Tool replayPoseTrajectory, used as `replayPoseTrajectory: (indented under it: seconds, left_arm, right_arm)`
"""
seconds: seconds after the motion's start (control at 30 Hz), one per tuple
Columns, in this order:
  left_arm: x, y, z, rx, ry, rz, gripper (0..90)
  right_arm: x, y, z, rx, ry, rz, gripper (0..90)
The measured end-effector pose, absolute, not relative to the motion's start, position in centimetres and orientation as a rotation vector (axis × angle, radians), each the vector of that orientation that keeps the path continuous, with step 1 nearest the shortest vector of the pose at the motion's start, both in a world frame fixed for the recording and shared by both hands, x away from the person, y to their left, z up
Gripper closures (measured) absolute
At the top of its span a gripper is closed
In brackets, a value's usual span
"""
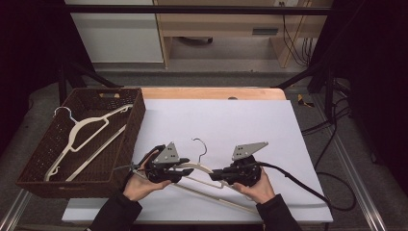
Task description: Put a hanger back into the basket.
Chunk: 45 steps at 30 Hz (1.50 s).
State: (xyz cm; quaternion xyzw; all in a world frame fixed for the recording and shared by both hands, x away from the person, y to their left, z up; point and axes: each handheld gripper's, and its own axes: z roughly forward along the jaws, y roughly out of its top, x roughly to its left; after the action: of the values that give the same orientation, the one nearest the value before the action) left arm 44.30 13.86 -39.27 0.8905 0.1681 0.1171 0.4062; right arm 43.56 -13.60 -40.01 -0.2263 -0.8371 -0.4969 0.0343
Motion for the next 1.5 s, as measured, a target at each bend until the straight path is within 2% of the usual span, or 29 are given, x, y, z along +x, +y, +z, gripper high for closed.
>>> replayPoseTrajectory:
  seconds: [0.2, 0.3, 0.5, 0.67, 0.83, 1.07, 1.1, 1.13, 1.27, 1.5]
  left_arm:
    - [44.2, 13.8, -39.4, 2.307, 0.433, 0.293, 71.3]
    - [44.1, 13.7, -39.6, 2.309, 0.441, 0.262, 76.5]
    - [43.8, 13.7, -39.3, 2.302, 0.438, 0.233, 80.8]
    - [43.2, 13.3, -39.3, 2.234, 0.449, 0.181, 86.0]
    - [43.3, 13.9, -39.1, 2.183, 0.526, 0.224, 86.3]
    - [43.4, 15.2, -38.3, 2.123, 0.595, 0.269, 86.3]
    - [43.4, 15.6, -37.8, 2.111, 0.612, 0.271, 86.3]
    - [43.4, 15.6, -37.8, 2.111, 0.612, 0.271, 86.3]
    - [43.2, 16.8, -36.6, 2.053, 0.646, 0.296, 86.2]
    - [42.5, 19.7, -33.1, 1.942, 0.656, 0.353, 86.2]
  right_arm:
    - [43.7, -13.4, -40.4, -0.698, -2.6, -1.513, 84.7]
    - [43.8, -13.5, -40.4, -0.758, -2.675, -1.538, 77.4]
    - [43.7, -13.4, -40.5, -0.816, -2.717, -1.606, 62.6]
    - [43.7, -13.9, -40.3, -0.854, -2.745, -1.706, 48.7]
    - [43.5, -16.2, -39.5, -0.917, -2.68, -1.84, 43.9]
    - [43.5, -19.5, -39.3, -1.092, -2.605, -1.943, 31.6]
    - [43.6, -20.3, -39.4, -1.149, -2.598, -1.973, 26.3]
    - [43.6, -20.6, -39.4, -1.177, -2.592, -1.985, 24.7]
    - [43.6, -21.7, -39.6, -1.262, -2.57, -1.988, 17.1]
    - [43.5, -23.0, -39.6, -1.351, -2.562, -1.963, 10.2]
